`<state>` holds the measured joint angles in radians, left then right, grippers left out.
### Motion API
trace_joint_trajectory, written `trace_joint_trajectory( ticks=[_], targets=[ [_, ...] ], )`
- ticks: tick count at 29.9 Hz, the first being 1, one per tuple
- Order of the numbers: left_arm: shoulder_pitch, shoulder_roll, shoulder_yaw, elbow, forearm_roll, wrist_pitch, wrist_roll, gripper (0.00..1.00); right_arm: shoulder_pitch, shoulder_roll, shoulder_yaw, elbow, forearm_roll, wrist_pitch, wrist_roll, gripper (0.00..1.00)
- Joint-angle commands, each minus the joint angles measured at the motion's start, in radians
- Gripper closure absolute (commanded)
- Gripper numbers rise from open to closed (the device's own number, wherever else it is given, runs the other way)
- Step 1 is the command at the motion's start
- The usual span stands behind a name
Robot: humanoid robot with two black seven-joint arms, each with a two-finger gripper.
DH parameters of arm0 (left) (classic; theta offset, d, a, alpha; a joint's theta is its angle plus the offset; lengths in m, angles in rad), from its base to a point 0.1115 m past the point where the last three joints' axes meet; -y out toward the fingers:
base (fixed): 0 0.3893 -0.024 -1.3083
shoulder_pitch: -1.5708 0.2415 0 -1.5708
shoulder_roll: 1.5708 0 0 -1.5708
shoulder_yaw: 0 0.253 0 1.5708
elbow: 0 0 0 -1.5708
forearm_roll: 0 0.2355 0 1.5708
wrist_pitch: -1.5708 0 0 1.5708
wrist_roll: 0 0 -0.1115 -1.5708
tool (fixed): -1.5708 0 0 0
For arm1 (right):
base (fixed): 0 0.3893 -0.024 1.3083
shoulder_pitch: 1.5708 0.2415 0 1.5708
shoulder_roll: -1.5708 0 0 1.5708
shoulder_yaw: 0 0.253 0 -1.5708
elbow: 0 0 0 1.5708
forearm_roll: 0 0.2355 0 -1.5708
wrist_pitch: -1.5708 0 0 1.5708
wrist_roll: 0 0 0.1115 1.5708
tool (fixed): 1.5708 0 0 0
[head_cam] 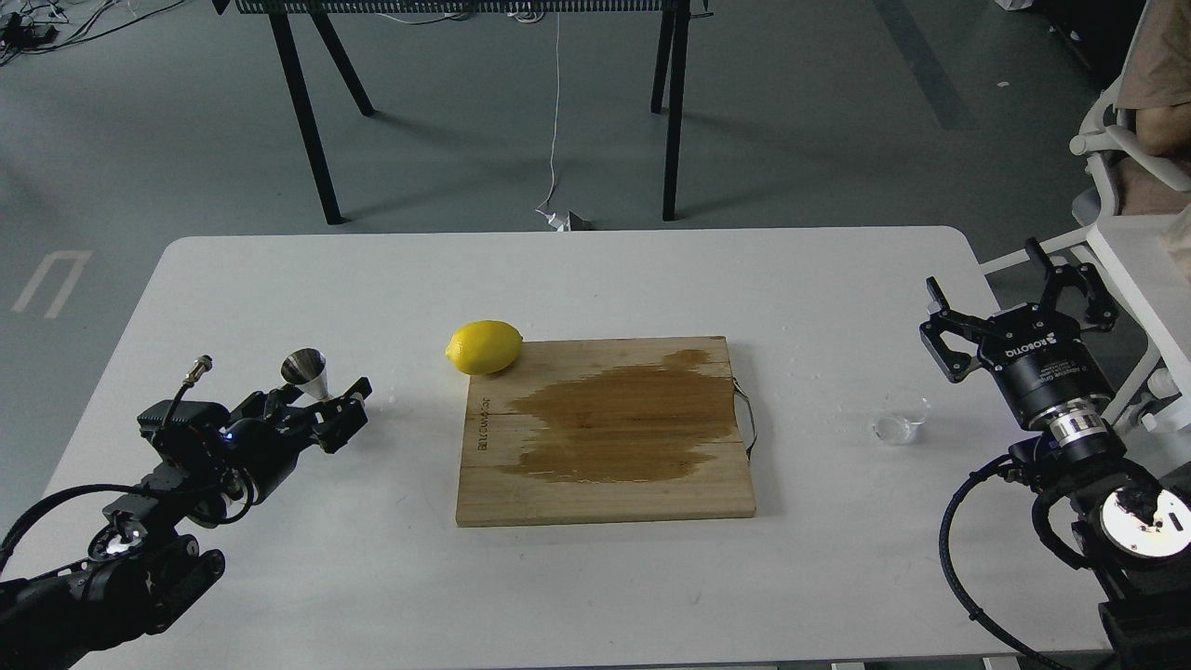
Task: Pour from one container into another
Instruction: 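Close the left gripper around the steel jigger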
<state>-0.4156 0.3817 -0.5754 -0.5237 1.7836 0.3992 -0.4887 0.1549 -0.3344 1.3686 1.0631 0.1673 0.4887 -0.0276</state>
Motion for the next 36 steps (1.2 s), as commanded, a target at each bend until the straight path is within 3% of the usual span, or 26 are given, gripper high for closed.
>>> trace_joint_trajectory(
  ticks=[1,9,13,20,27,32,36],
  targets=[
    [-0.003,0.0,0.0,0.002,0.004,0.004,0.0,0.14,0.0,0.0,0.001,0.0,0.0,0.0,0.0,0.01],
    [-0.005,0.002,0.017,0.005,0.005,0.009,0.0,0.36,0.0,0.0,0.0,-0.002,0.0,0.0,0.0,0.01],
    [-0.005,0.005,0.026,0.007,0.007,0.009,0.0,0.41,0.0,0.0,0.0,-0.003,0.0,0.0,0.001,0.01],
    [-0.006,0.006,0.029,0.014,0.008,0.01,0.0,0.59,-0.002,0.0,0.0,-0.003,-0.002,0.0,0.0,0.01],
    [-0.012,0.009,0.031,0.016,0.013,0.03,0.0,0.63,-0.006,0.0,0.0,-0.005,-0.002,0.0,0.0,0.01],
    [-0.025,0.008,0.057,0.016,0.01,0.052,0.0,0.83,-0.006,0.0,0.0,-0.005,-0.002,0.0,0.0,0.01],
    [-0.026,0.006,0.058,0.017,0.008,0.076,0.0,0.89,-0.008,0.0,0.0,-0.006,0.0,0.0,0.0,0.01]
  ],
)
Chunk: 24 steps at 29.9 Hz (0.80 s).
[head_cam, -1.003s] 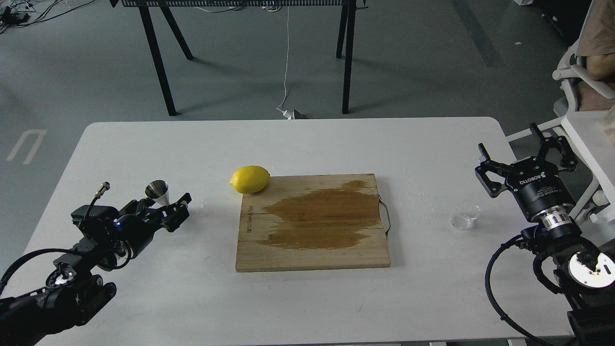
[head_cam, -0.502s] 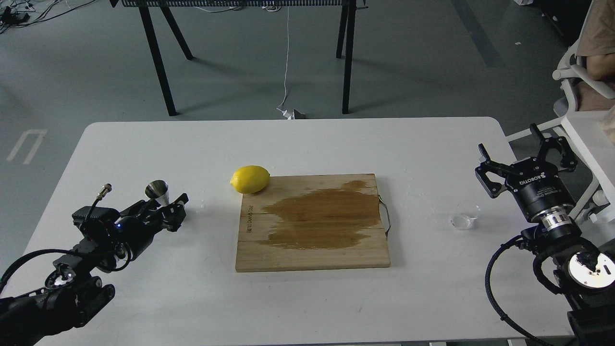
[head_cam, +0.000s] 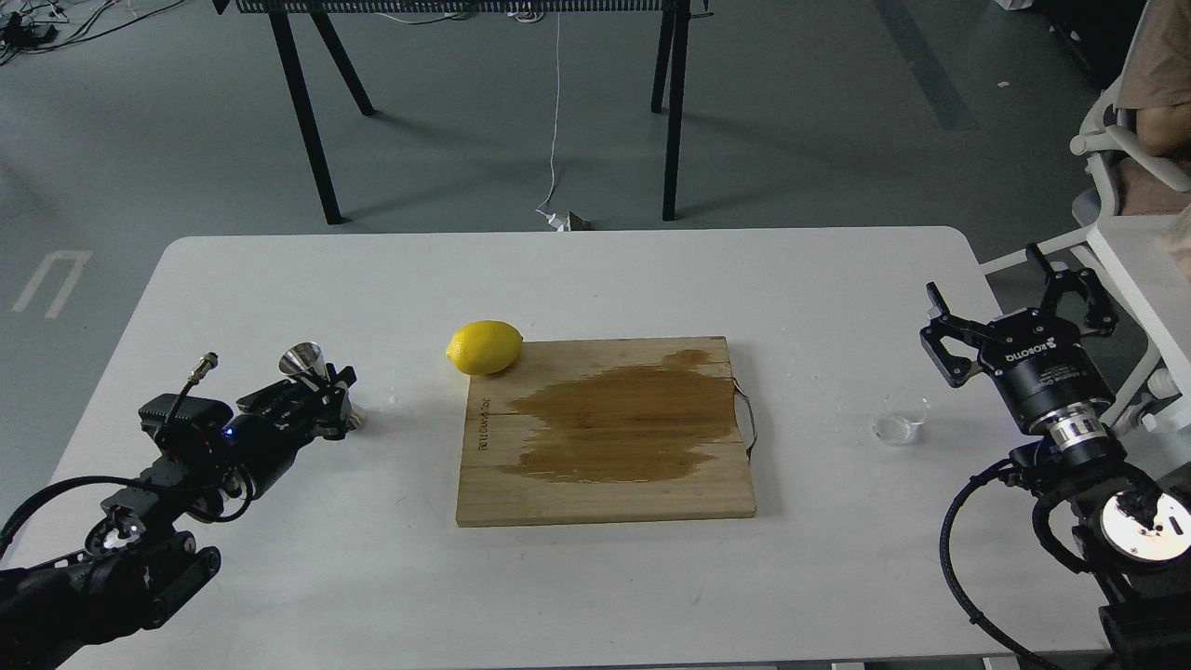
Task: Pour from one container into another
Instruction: 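Close the left gripper around the steel jigger, then lift the jigger with the left gripper and carry it over the cutting board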
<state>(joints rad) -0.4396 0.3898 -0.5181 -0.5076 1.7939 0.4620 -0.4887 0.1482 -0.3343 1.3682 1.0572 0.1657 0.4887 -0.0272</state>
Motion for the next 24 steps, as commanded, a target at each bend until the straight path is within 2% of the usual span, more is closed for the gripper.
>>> trace_joint_trajectory(
  ticks=[1,10,13,18,22,24],
  targets=[
    [-0.002,0.0,0.001,0.003,-0.002,0.014,0.0,0.89,-0.001,0.0,0.0,0.0,0.0,0.0,0.001,0.01],
    [-0.024,0.004,0.0,0.0,-0.002,0.014,0.0,0.89,-0.009,0.0,0.0,0.0,0.0,0.0,0.0,0.01],
    [-0.089,0.011,-0.002,-0.011,-0.004,0.014,0.0,0.89,-0.007,0.0,0.0,0.001,0.001,0.0,0.0,0.01],
    [-0.264,0.031,-0.003,-0.051,-0.007,0.001,0.0,0.89,-0.003,0.001,0.008,0.0,0.0,0.0,0.0,0.01],
    [-0.359,0.003,-0.013,-0.141,-0.008,-0.002,0.0,0.9,0.004,0.0,0.012,0.0,0.0,0.0,0.0,0.01],
    [-0.379,-0.049,-0.016,-0.201,-0.008,0.0,0.0,0.9,0.005,0.0,0.012,0.0,0.0,0.0,0.0,0.01]
  ],
)
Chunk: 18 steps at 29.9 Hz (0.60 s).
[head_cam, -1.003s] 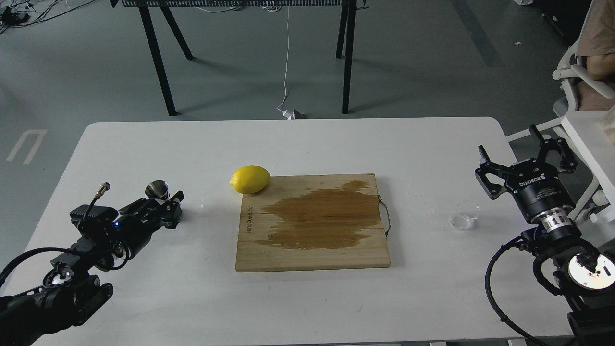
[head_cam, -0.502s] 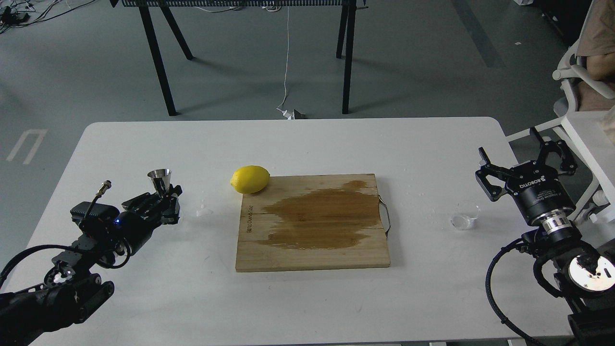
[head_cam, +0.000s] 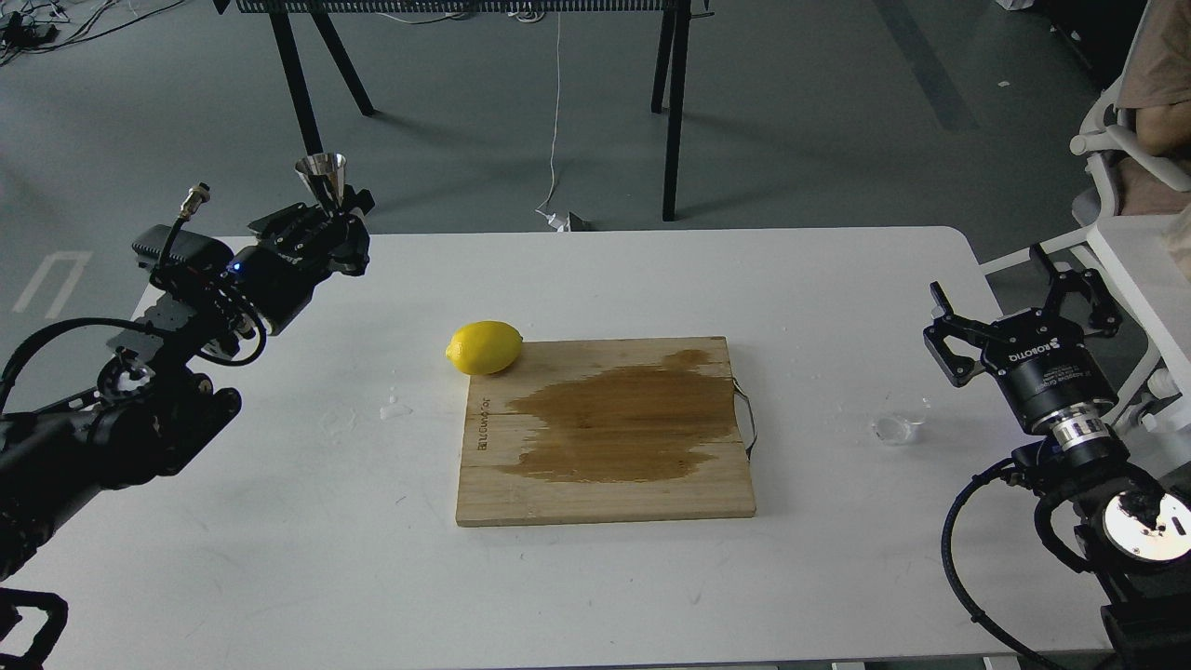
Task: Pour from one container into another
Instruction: 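Lift the jigger with the left gripper and carry it over the cutting board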
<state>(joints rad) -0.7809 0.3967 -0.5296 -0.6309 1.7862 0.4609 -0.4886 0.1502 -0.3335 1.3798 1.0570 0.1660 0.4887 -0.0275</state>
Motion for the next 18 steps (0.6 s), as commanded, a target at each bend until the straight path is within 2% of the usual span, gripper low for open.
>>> trace_joint_trajectory(
  ticks=[1,7,12,18],
  targets=[
    [-0.043,-0.08,-0.007,-0.09,-0.004,0.005,0.0,0.9,0.005,-0.001,0.001,0.0,0.0,0.0,0.0,0.01],
    [-0.043,-0.258,-0.015,-0.102,-0.064,0.028,0.0,0.9,0.008,-0.01,0.004,-0.012,-0.003,0.0,0.0,0.01],
    [0.017,-0.393,-0.001,-0.101,-0.059,0.028,0.0,0.9,0.012,-0.012,-0.007,-0.046,-0.003,0.0,0.0,0.01],
    [0.113,-0.397,0.003,-0.101,-0.051,0.028,0.0,0.9,0.012,-0.012,-0.011,-0.045,-0.003,0.0,0.0,0.01]
  ],
)
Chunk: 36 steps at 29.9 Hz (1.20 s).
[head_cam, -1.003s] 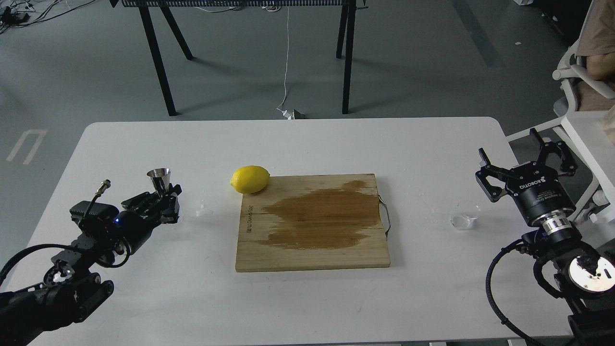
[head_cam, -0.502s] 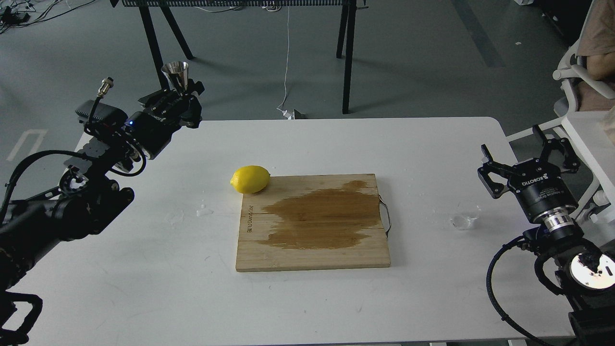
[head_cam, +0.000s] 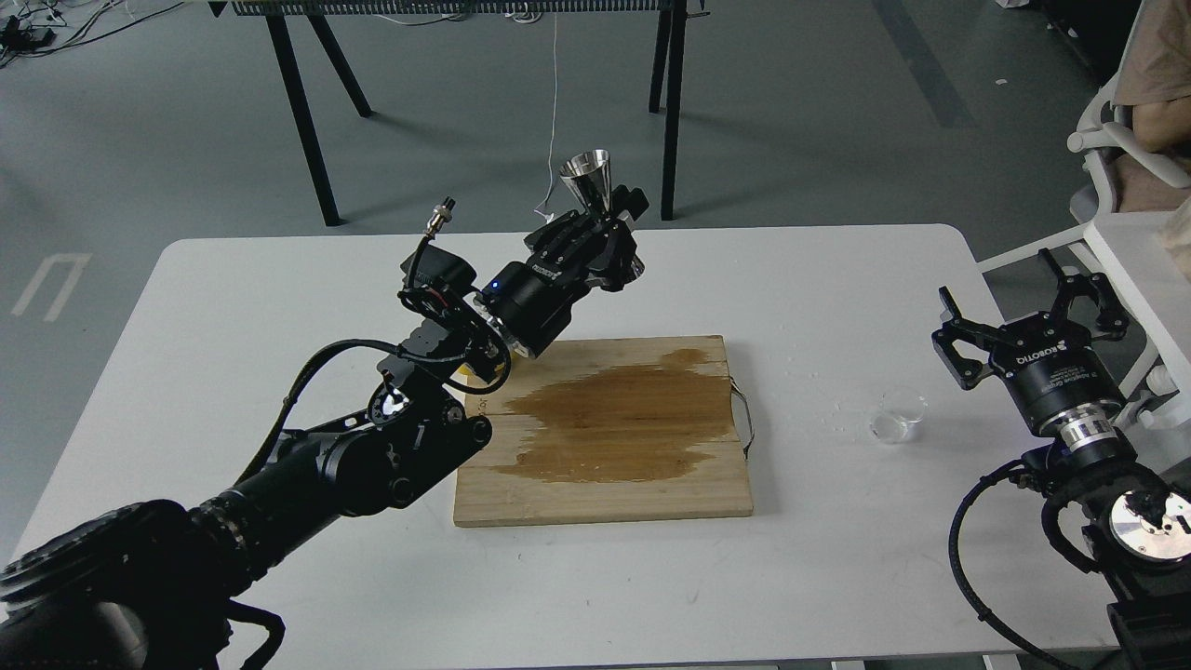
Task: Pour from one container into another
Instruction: 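Lift the jigger with the left gripper and carry it over the cutting board, then tilt the jigger with the left gripper to pour onto the board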
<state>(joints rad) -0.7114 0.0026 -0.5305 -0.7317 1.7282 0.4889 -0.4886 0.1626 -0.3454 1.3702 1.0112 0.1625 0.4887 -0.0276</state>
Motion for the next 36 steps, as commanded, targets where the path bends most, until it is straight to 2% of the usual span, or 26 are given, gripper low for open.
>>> trace_joint_trajectory(
  ticks=[1,13,21,28,36],
  targets=[
    [0.056,-0.003,0.004,0.002,0.008,0.0,0.0,0.9,0.002,0.0,-0.002,0.001,0.0,0.0,0.0,0.01],
    [0.148,-0.003,0.093,0.017,0.019,0.0,0.0,0.9,-0.003,-0.001,-0.003,0.001,-0.001,0.0,-0.002,0.01],
    [0.148,-0.003,0.101,0.018,0.016,0.0,0.0,0.86,-0.002,-0.001,-0.008,0.001,-0.001,0.0,-0.002,0.01],
    [0.15,-0.003,0.119,0.02,0.014,0.0,0.0,0.77,-0.003,-0.001,-0.007,0.001,-0.001,0.0,-0.002,0.01],
    [0.148,-0.003,0.164,0.051,0.013,0.0,0.0,0.76,-0.003,-0.001,-0.005,0.001,-0.001,0.0,-0.002,0.01]
  ],
)
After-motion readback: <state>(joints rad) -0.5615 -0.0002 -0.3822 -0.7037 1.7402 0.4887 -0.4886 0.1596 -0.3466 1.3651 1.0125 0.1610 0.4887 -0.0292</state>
